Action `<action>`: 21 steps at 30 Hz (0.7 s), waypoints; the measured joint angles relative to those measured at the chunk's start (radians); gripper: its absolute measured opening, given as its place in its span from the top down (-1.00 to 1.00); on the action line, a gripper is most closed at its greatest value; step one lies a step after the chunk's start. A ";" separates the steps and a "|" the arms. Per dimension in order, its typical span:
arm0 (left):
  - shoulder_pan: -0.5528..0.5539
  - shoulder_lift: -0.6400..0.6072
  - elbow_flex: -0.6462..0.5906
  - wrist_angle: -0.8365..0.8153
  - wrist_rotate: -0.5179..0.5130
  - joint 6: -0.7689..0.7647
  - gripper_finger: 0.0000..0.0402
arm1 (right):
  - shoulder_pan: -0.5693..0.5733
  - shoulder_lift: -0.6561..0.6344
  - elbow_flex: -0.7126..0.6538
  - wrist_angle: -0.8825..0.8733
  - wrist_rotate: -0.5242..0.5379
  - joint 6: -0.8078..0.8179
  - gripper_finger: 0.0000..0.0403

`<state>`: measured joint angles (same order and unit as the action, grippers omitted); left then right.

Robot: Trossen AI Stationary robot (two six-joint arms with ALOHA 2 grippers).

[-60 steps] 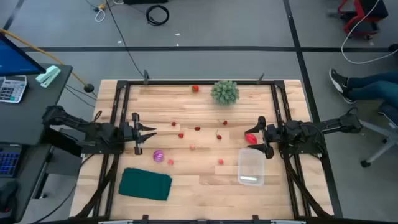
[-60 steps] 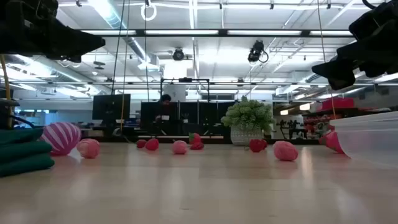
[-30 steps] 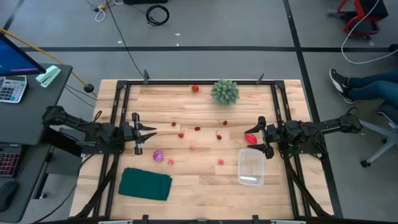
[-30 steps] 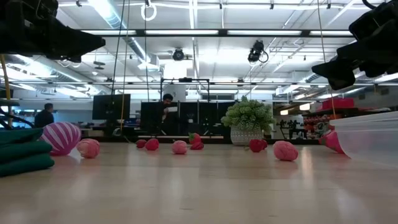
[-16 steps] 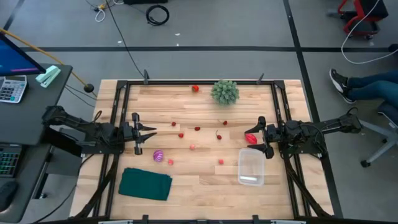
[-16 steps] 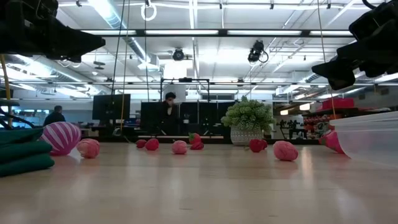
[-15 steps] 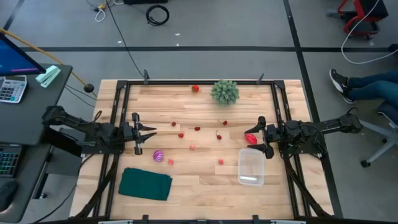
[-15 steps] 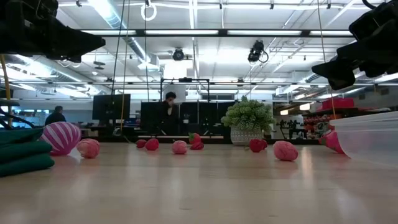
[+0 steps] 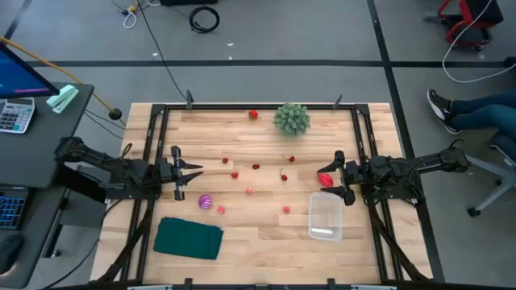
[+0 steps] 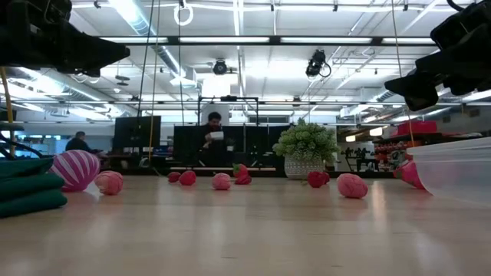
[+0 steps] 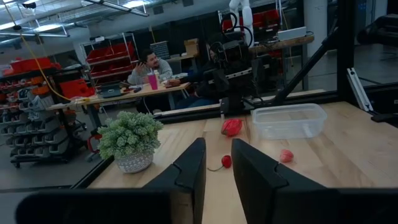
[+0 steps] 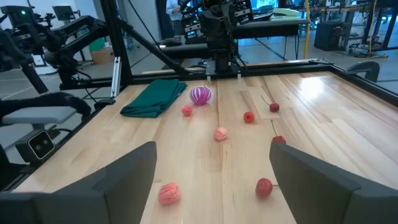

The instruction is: Pick and placing Produce into tupperware

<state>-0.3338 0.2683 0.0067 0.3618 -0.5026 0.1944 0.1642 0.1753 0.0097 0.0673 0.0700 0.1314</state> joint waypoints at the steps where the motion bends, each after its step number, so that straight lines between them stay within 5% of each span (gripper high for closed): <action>1: 0.000 0.000 0.000 0.000 0.000 0.000 0.60 | 0.000 0.000 0.000 0.000 0.000 0.000 -0.60; 21: 0.000 0.000 0.000 0.000 0.000 0.000 0.57 | 0.000 0.000 0.000 0.000 0.000 -0.002 -0.60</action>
<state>-0.3339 0.2683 0.0063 0.3615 -0.5027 0.1940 0.1642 0.1753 0.0097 0.0673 0.0700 0.1299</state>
